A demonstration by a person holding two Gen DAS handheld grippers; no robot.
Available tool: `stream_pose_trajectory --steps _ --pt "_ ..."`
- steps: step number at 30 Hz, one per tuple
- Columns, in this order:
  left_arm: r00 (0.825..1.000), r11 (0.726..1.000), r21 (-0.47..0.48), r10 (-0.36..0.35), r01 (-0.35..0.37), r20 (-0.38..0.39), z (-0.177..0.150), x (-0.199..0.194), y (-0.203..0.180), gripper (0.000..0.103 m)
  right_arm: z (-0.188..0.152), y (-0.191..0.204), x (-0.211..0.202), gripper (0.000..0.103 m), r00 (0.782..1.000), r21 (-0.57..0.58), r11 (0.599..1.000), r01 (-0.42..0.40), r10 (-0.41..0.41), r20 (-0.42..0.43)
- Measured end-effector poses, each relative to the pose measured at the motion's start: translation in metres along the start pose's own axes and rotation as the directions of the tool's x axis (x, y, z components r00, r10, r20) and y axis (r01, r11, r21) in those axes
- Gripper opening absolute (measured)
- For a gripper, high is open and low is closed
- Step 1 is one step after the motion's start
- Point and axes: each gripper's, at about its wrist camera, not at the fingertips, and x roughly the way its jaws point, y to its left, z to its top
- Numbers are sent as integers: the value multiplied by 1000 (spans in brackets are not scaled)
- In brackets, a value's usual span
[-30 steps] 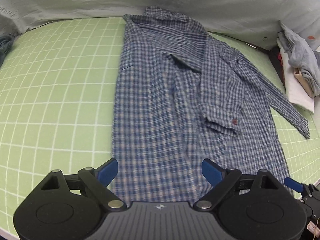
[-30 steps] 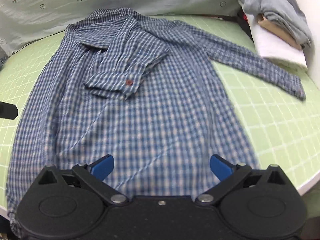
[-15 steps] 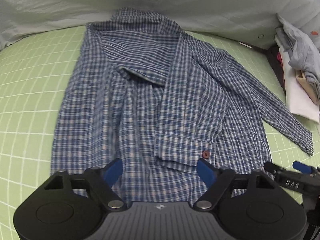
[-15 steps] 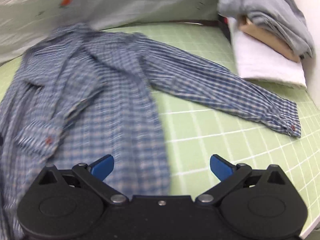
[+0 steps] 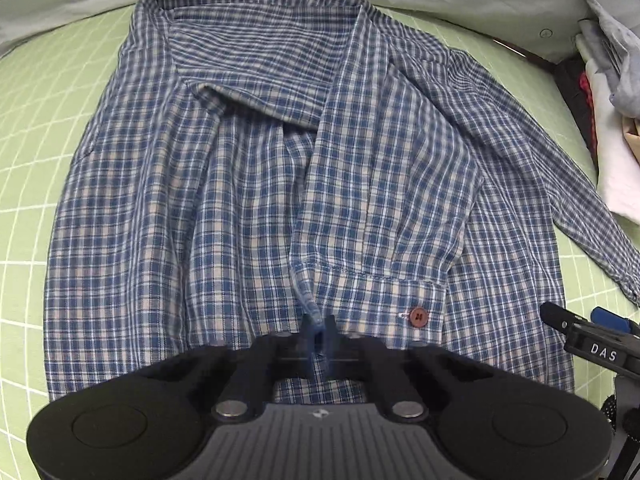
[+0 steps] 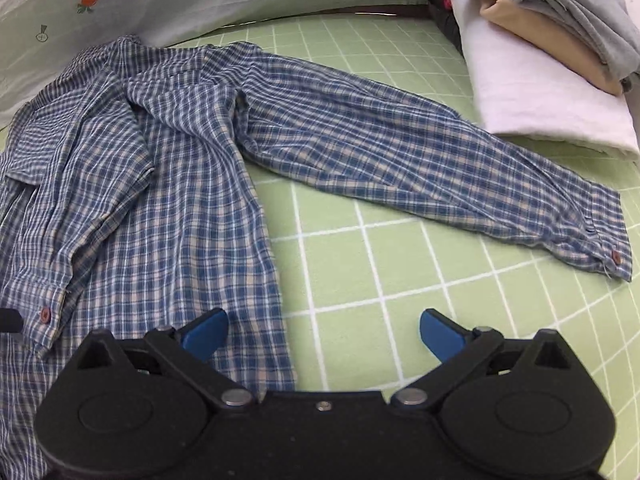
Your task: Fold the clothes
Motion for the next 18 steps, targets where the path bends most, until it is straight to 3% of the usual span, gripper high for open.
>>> stream_pose_trajectory --steps 4,11,18 --pt "997 999 -19 -32 33 64 -8 -21 4 2 -3 4 -5 103 1000 -35 999 5 -5 12" --pt "978 994 -52 -84 95 192 -41 -73 9 1 -14 19 -28 103 997 -82 996 -17 23 69" --pt "969 973 -176 -108 149 222 -88 -107 35 1 -34 42 -60 103 994 -156 987 -46 61 96"
